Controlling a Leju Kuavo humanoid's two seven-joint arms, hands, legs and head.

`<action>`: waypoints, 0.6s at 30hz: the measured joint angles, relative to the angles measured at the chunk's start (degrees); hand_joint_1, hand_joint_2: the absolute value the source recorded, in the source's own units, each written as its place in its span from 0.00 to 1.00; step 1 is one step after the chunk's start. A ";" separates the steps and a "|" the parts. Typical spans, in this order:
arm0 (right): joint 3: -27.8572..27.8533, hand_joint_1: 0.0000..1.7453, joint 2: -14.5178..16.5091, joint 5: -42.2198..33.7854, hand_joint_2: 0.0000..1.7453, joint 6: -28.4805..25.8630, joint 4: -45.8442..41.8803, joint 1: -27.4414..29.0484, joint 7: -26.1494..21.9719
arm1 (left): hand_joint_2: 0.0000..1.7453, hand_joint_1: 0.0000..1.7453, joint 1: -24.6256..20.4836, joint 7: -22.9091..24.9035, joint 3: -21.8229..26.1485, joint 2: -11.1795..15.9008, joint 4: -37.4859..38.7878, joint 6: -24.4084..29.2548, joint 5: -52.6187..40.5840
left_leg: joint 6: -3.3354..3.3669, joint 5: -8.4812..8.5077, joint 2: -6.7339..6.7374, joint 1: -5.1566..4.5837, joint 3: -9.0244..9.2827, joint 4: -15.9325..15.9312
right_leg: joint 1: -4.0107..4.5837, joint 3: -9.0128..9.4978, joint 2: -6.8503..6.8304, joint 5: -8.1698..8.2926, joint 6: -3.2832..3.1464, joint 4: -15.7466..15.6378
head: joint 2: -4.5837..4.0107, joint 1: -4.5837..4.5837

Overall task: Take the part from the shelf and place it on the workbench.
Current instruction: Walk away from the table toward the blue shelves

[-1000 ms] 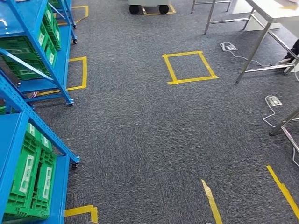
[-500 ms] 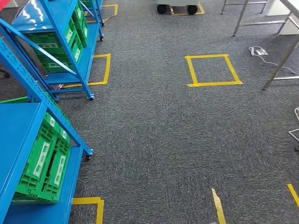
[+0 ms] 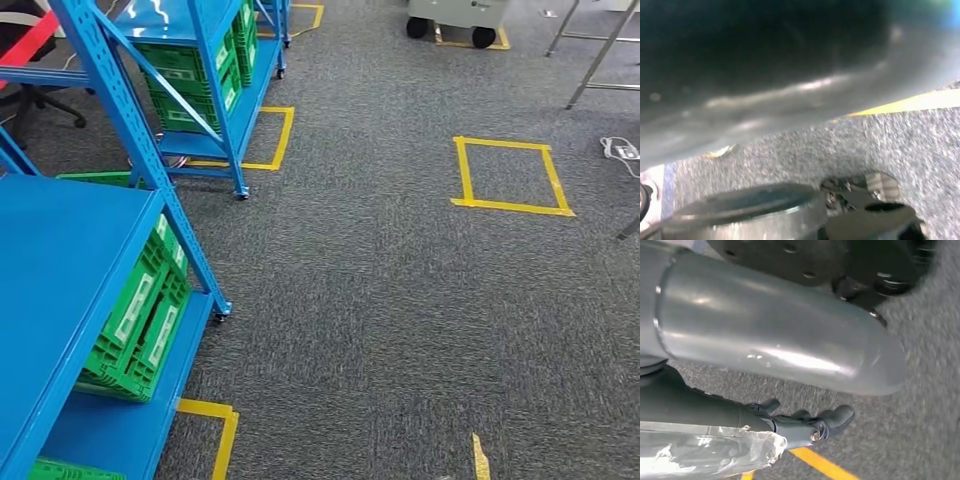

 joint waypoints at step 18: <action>-0.02 0.00 0.07 0.05 0.00 0.07 0.08 0.35 0.03 | 0.00 0.00 0.12 0.07 0.57 0.07 0.00 -0.10 -0.07 | -2.95 -5.60 -0.44 0.40 -8.69 16.62 | -0.10 6.23 -1.67 6.12 -2.65 -12.60 | 0.00 -0.74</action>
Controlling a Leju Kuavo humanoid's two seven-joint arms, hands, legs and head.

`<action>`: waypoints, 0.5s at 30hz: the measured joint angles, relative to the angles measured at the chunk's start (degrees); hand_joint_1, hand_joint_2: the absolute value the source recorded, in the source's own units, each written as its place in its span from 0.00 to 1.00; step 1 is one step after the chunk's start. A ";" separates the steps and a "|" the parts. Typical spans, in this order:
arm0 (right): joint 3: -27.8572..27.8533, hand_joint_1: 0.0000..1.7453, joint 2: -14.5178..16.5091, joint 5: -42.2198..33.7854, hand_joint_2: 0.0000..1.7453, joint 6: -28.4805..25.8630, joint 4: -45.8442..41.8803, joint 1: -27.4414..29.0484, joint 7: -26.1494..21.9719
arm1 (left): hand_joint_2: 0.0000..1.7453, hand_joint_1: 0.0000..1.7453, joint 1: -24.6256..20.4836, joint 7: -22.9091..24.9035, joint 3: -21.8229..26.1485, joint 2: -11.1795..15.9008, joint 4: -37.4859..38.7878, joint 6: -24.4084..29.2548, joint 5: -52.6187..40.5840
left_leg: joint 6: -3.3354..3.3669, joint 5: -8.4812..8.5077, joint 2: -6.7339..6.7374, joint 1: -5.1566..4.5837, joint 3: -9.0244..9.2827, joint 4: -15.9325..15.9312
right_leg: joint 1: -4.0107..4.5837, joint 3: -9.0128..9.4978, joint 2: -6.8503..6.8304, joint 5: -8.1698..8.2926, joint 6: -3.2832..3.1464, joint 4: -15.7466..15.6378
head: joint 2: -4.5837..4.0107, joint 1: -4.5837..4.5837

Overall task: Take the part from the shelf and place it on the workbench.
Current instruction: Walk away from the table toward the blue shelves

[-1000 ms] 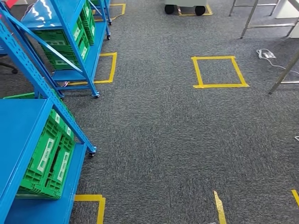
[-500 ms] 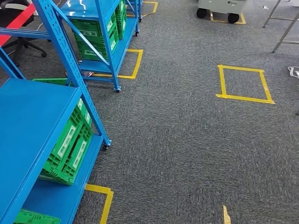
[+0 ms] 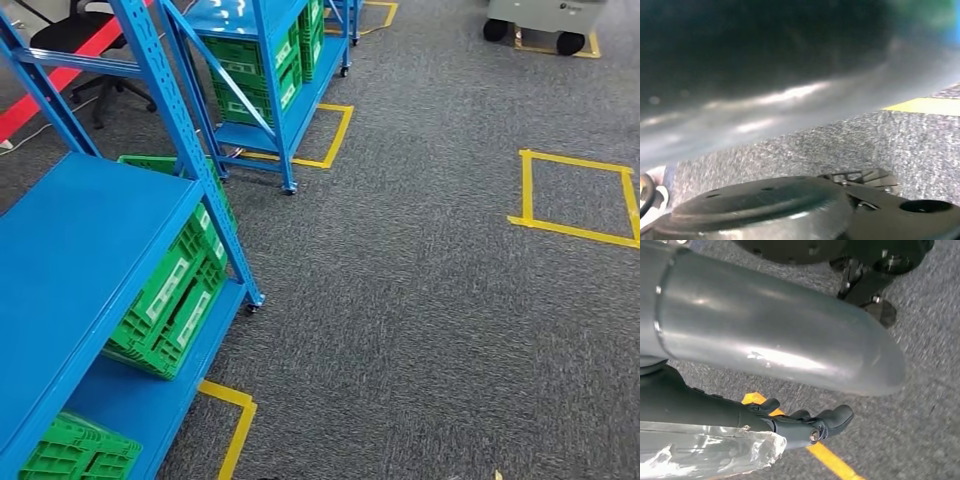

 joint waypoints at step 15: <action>-0.02 0.00 0.09 0.02 0.00 0.03 0.15 -0.22 0.03 | 0.00 0.00 0.06 -0.09 0.20 -0.14 0.00 -0.03 -0.10 | 3.29 4.89 -1.85 -0.35 8.93 -16.12 | -0.30 -8.57 2.00 -6.35 3.15 15.63 | 0.00 0.95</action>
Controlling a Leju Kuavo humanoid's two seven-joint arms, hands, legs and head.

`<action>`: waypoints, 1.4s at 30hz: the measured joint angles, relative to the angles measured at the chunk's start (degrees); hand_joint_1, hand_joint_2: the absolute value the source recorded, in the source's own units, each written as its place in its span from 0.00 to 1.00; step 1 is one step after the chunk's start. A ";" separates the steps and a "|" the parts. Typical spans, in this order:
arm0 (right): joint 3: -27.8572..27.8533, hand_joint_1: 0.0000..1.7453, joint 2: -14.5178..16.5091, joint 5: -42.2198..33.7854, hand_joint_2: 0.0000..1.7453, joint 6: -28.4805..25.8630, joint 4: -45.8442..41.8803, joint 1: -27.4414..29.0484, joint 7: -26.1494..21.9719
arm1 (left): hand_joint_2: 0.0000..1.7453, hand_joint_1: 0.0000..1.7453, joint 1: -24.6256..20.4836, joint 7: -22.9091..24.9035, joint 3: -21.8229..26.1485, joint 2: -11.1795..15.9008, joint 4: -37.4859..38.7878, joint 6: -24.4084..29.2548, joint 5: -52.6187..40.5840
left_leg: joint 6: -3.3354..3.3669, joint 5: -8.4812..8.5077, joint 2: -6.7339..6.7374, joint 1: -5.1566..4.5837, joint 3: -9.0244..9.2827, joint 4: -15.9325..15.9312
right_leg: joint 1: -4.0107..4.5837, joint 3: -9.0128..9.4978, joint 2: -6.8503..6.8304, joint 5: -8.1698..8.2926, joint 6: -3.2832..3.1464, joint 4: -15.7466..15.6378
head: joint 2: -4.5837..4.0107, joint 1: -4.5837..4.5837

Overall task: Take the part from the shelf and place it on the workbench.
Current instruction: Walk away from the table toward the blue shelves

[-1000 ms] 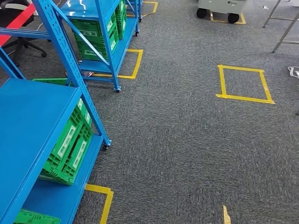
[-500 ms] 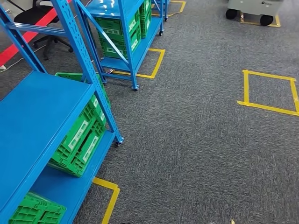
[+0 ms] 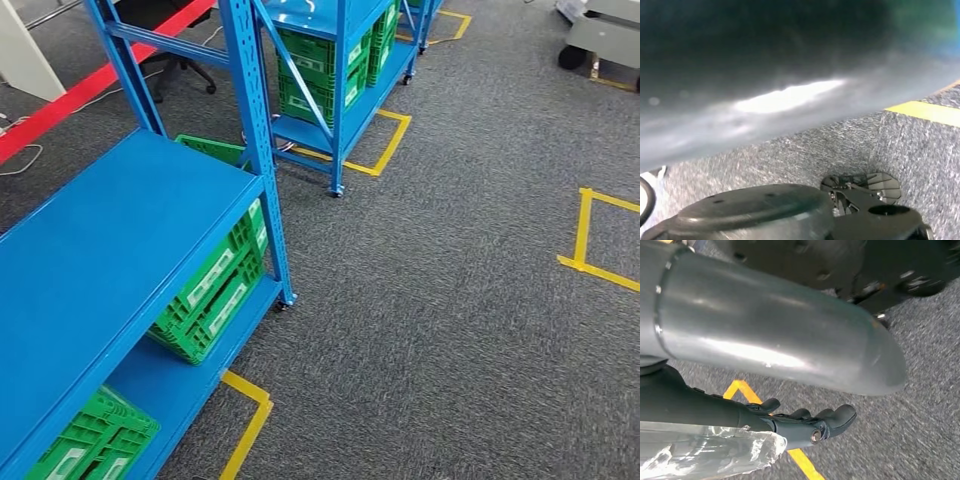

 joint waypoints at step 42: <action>-0.07 0.00 -0.08 0.22 0.00 0.34 0.13 0.18 -0.09 | 0.00 0.00 -0.03 -0.92 0.13 -0.04 0.00 0.50 -0.97 | -3.75 -3.83 0.53 0.43 -5.05 8.27 | -0.80 6.45 1.08 6.87 -2.69 -14.05 | 0.00 -0.78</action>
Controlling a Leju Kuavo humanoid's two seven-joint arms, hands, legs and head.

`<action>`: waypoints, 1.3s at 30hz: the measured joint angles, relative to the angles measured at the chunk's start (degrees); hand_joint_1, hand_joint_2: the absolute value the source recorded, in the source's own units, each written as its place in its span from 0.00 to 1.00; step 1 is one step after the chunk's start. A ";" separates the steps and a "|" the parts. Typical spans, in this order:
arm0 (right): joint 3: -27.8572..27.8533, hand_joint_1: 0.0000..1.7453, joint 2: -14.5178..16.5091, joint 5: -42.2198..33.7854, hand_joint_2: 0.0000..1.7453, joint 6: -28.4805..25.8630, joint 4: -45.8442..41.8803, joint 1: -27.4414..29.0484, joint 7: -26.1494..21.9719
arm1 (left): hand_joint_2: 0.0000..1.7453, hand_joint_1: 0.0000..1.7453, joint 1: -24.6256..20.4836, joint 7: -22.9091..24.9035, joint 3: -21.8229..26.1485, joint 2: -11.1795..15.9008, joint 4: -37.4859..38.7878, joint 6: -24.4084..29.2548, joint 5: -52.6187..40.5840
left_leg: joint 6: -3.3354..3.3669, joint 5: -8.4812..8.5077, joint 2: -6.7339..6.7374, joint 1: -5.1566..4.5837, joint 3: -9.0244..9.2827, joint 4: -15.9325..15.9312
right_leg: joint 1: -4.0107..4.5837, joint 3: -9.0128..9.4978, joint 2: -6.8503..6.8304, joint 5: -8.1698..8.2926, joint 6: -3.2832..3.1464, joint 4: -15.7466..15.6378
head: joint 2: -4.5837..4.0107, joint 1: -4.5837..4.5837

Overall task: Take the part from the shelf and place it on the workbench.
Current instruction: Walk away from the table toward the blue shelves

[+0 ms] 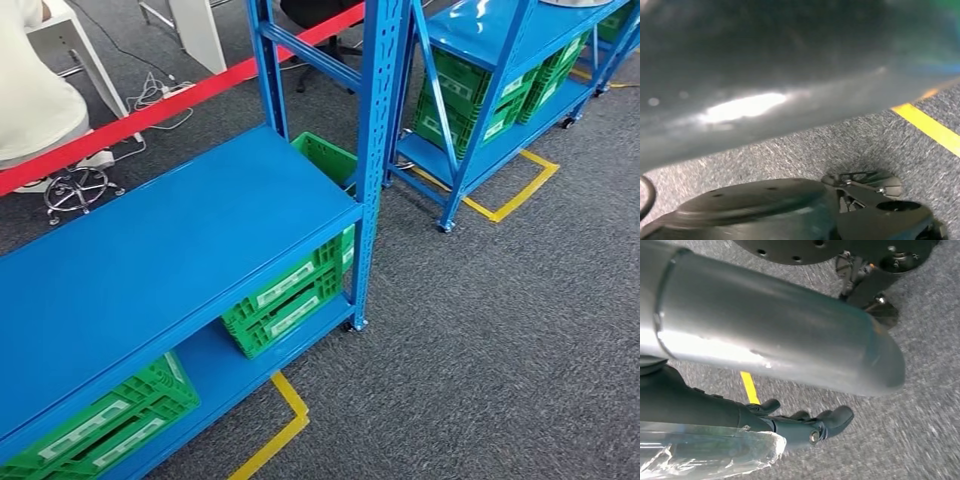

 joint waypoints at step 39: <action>-0.01 0.00 -0.12 -0.01 0.00 0.71 0.05 -0.15 -0.02 | 1.00 0.00 -0.14 -0.09 0.13 0.01 0.00 -0.52 -0.39 | 1.66 4.39 4.61 -0.96 2.61 -5.44 | 0.82 0.47 -5.05 -0.68 0.36 0.05 | -0.01 -0.07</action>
